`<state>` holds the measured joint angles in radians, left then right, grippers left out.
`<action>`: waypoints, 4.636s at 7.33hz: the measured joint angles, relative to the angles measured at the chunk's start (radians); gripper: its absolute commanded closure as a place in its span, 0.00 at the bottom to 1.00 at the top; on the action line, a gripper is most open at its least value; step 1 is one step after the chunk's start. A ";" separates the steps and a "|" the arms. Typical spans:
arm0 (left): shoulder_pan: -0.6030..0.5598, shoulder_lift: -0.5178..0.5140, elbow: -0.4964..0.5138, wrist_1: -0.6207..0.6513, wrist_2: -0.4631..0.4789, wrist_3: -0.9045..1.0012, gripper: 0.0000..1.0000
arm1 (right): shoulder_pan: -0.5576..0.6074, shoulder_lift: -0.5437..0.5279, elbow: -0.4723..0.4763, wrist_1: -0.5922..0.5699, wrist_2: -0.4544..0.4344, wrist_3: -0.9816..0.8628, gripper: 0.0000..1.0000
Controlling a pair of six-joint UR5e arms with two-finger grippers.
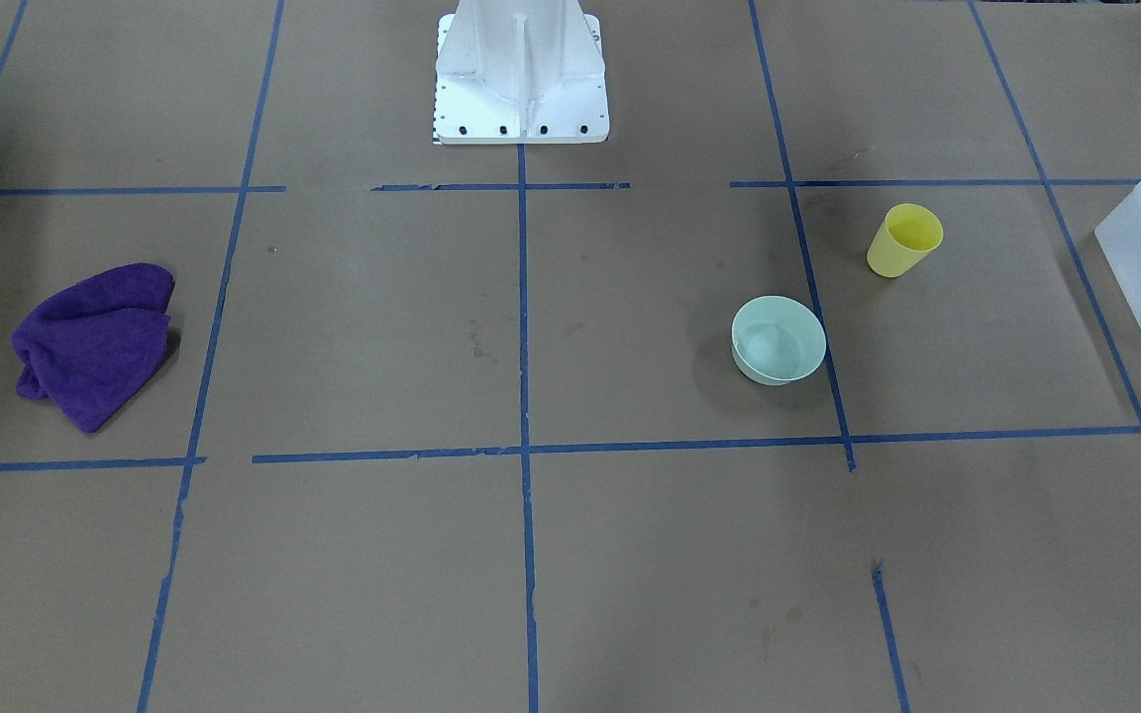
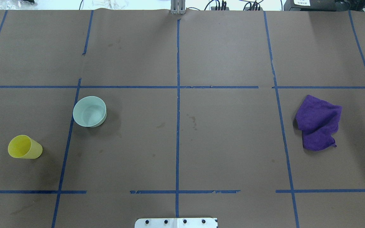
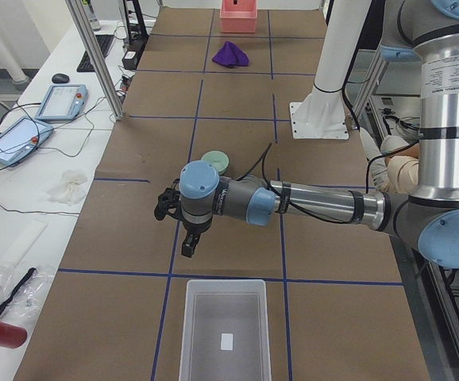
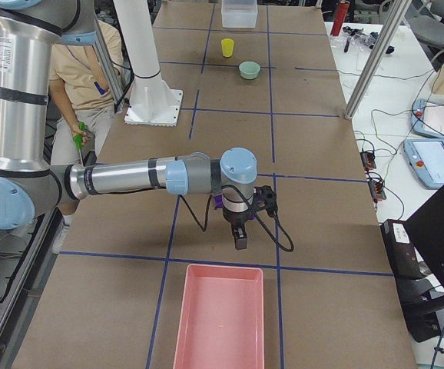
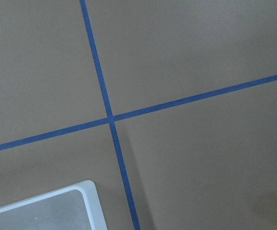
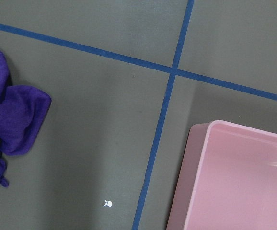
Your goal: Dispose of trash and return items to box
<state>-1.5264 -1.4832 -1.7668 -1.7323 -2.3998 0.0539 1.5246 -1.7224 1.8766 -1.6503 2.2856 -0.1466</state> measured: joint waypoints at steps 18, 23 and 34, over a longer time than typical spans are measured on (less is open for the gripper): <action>0.759 0.189 -0.058 -0.665 0.298 -0.989 1.00 | -0.074 0.007 -0.051 0.136 0.103 0.004 0.00; 0.708 0.224 -0.185 -0.664 0.287 -0.986 1.00 | -0.088 0.006 -0.051 0.137 0.102 0.004 0.00; -0.072 0.108 0.101 -0.429 0.125 0.108 1.00 | -0.477 0.025 -0.173 0.711 0.043 0.982 0.00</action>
<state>-1.5987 -1.3750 -1.6662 -2.1610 -2.2751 0.1617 1.0476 -1.6971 1.7033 -0.9395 2.3281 0.8354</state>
